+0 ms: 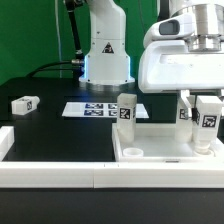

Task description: Assemble square table

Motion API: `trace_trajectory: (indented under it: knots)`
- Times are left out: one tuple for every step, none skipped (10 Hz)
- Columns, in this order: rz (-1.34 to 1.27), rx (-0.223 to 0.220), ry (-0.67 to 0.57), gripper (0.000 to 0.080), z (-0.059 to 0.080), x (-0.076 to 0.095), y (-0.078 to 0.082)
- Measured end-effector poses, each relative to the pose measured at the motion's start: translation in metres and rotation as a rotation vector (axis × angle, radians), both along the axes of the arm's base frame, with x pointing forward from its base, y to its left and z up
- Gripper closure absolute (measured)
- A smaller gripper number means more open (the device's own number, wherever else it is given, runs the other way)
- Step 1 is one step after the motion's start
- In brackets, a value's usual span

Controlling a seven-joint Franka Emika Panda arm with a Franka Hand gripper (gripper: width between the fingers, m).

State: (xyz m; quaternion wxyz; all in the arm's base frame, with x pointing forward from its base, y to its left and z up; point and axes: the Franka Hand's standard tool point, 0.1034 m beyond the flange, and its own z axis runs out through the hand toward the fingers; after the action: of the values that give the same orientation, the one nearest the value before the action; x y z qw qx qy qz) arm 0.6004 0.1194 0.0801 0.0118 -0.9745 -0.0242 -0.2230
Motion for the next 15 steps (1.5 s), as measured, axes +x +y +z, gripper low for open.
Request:
trace_trajectory:
  knots:
    - [0.000,0.000,-0.001,0.0514,-0.0001,0.0003,0.0002]
    - [0.001,0.001,-0.001,0.0514,-0.0001,0.0002,0.0012]
    - [0.001,0.002,-0.001,0.0514,0.0000,0.0000,0.0033]
    - [0.001,0.003,-0.002,0.0514,0.0003,0.0002,0.0047]
    - [0.001,0.003,-0.002,0.0514,0.0003,0.0002,0.0046]
    - [0.000,0.003,-0.002,0.0514,0.0002,0.0003,0.0040]
    - [-0.002,0.003,-0.002,0.0514,-0.0001,0.0005,0.0025]
    - [-0.005,0.002,-0.002,0.0514,-0.0004,0.0009,0.0001]
    - [-0.007,0.002,-0.003,0.0514,-0.0004,0.0012,-0.0009]
    - [-0.012,0.002,-0.003,0.0514,-0.0005,0.0018,-0.0037]
    - [-0.011,0.002,-0.002,0.0514,-0.0005,0.0016,-0.0032]
    - [-0.011,0.002,-0.002,0.0514,-0.0005,0.0016,-0.0033]
    - [-0.011,0.002,-0.002,0.0514,-0.0005,0.0017,-0.0033]
    - [-0.011,0.002,-0.002,0.0514,-0.0005,0.0017,-0.0034]
    - [-0.011,0.001,-0.006,0.0514,-0.0009,0.0020,-0.0032]
